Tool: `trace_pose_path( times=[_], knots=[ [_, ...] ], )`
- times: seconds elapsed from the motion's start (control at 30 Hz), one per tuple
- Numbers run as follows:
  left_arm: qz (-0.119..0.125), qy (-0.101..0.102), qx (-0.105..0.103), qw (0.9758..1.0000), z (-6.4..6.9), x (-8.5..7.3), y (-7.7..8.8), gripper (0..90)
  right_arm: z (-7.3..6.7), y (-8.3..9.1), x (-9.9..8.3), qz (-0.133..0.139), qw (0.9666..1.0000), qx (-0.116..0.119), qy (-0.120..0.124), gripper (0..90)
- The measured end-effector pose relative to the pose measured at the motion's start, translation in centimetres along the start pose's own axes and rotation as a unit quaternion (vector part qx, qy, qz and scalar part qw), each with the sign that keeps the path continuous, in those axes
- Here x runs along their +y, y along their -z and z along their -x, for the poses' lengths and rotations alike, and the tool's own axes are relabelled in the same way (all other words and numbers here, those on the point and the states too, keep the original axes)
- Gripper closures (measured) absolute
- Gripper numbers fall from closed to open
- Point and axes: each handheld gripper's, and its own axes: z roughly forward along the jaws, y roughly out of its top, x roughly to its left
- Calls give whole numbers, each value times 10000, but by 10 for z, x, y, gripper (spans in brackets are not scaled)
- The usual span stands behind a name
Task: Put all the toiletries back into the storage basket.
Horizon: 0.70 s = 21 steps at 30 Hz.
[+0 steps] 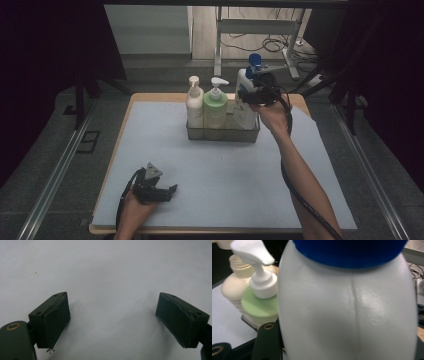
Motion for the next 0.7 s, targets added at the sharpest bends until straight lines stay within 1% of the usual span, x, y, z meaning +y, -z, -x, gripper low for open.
trace_pose_path(
  times=[0.33,0.7],
  knots=[
    [6,12,-2,10000,0,0,0,118,3,-19,-4,-41,9999,-103,-87,398],
    [-5,7,-6,10000,0,0,0,118,2,-32,-15,-63,9999,-95,-73,398]
  ],
)
